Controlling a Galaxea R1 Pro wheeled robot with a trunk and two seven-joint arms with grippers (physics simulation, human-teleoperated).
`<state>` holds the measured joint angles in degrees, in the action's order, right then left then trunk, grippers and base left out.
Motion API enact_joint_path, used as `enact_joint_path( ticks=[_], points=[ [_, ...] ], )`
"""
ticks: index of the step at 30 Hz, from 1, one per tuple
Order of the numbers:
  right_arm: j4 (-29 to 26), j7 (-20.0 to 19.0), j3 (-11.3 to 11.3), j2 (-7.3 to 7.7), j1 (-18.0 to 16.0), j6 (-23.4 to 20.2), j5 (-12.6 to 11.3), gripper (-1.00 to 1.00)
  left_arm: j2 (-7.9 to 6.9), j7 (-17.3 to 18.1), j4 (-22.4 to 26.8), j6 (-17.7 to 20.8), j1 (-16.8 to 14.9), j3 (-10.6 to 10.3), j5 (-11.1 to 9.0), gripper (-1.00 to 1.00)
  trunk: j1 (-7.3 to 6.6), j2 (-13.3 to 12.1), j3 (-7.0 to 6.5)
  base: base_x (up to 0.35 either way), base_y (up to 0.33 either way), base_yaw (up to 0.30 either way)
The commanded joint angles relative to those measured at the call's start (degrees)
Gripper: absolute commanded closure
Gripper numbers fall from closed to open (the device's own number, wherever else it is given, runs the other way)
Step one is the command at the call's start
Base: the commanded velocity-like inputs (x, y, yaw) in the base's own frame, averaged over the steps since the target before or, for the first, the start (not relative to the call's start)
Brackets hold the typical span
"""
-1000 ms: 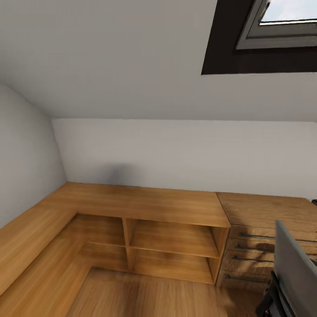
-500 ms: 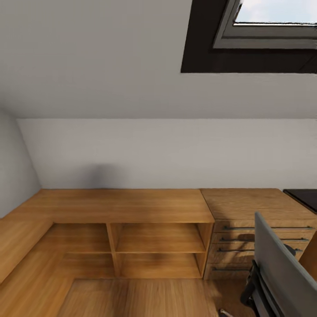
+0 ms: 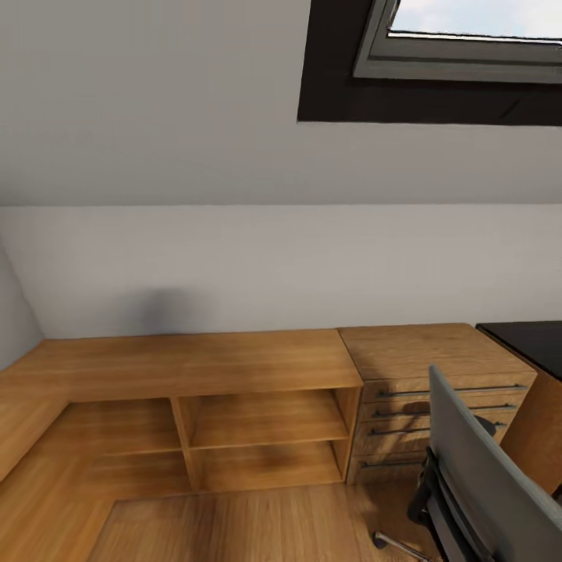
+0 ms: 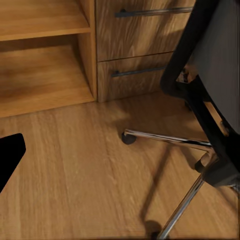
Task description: In the bedroom, organize the workspace by keeping the computer under the desk, ensuring the monitor is on the desk, placing the keyboard on the desk next to the monitor, placing the mouse on the desk next to the keyboard, moving the folder from the swivel chair onto the desk next to the mouse, stacking the notebook on top of the folder with the pen on top of the notebook, and positioning the swivel chair next to the desk.
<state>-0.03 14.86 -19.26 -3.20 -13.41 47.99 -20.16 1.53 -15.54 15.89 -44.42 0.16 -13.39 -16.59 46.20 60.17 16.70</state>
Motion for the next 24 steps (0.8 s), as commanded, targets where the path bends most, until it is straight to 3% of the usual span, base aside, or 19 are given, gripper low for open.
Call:
enact_joint_path(
  ticks=[1, 6, 24],
  points=[
    [0.03, 0.35, -0.48, 0.0, -0.04, 0.09, -0.23, -1.0, -0.04, -0.28, 0.11, -0.11, 0.01, -0.49, -0.46, -1.0, 0.01, 0.04, 0.14, 0.0, 0.0, -0.129],
    [0.03, 0.34, -0.45, -0.03, -0.04, 0.09, -0.23, -1.0, -0.04, -0.28, 0.11, -0.14, 0.01, -0.49, -0.45, -1.0, 0.01, 0.04, 0.55, 0.0, 0.102, -0.129],
    [0.0, 0.34, -0.44, 0.0, -0.04, 0.09, -0.23, -1.0, -0.04, -0.28, 0.11, -0.13, 0.01, -0.49, -0.42, -1.0, 0.01, 0.04, 2.02, 0.0, 0.282, -0.129]
  ],
)
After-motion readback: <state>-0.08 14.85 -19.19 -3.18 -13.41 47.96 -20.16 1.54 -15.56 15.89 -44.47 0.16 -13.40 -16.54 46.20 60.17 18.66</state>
